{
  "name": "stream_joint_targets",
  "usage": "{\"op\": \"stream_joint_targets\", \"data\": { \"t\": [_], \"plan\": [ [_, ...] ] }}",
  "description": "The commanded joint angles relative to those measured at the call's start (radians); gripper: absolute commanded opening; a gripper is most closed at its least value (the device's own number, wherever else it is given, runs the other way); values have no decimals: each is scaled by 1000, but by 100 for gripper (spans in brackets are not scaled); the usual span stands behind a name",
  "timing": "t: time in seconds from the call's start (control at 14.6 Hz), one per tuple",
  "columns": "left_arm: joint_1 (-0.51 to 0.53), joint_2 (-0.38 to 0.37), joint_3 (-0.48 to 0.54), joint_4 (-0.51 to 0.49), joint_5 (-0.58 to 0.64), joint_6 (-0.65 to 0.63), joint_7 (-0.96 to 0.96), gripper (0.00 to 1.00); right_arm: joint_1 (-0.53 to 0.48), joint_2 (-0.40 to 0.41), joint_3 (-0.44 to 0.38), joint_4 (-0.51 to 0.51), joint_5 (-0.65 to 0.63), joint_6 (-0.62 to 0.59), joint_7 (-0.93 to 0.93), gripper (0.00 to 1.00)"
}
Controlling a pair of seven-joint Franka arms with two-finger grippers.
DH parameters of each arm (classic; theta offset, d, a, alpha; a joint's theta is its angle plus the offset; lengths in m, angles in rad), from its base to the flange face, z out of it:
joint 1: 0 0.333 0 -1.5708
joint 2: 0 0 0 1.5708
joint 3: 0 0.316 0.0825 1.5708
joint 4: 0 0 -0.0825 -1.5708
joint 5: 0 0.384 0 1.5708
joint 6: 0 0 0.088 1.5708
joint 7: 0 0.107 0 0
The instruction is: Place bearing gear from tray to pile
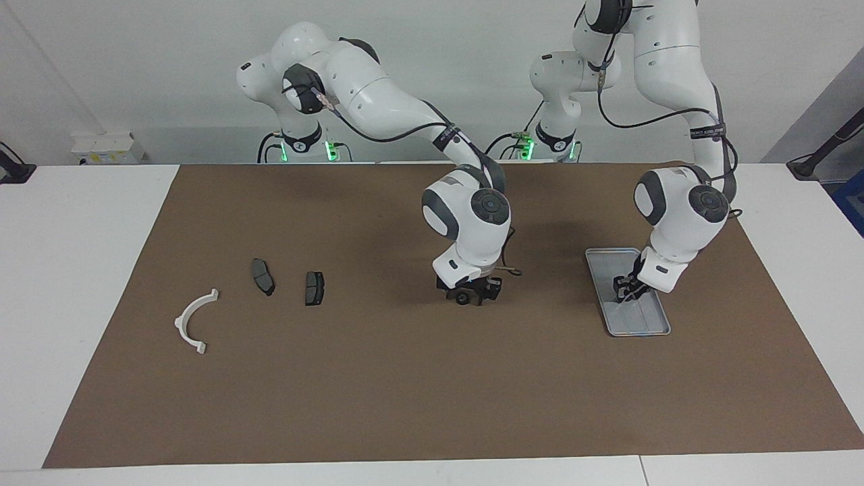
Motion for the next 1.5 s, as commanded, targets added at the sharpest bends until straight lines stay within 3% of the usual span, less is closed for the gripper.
{"op": "stream_joint_targets", "data": {
  "t": [0.0,0.07,0.21,0.34,0.68,0.96,1.16,1.44],
  "plan": [
    [-1,-23,-1,-45,9,43,-16,39,0,21,0,28,-23,14,20,76],
    [-3,-23,-1,-47,9,43,-18,33,0,21,0,28,-25,14,17,72],
    [-1,-25,-1,-47,9,39,-16,3,-8,21,0,28,-23,15,9,61],
    [-1,-25,-1,-31,9,4,-18,0,-6,21,0,28,-25,24,9,53],
    [-4,-72,-1,102,6,-254,-68,0,-9,19,0,28,-26,26,-5,3],
    [-30,-97,-17,197,5,-395,-201,0,-20,15,0,28,-28,14,-23,0],
    [-50,-108,-21,199,-6,-394,-266,0,-86,-4,14,41,-20,-54,-118,0],
    [-163,-103,-28,197,-8,-345,-483,0,-198,-34,26,111,-12,-124,-290,0]
  ]
}}
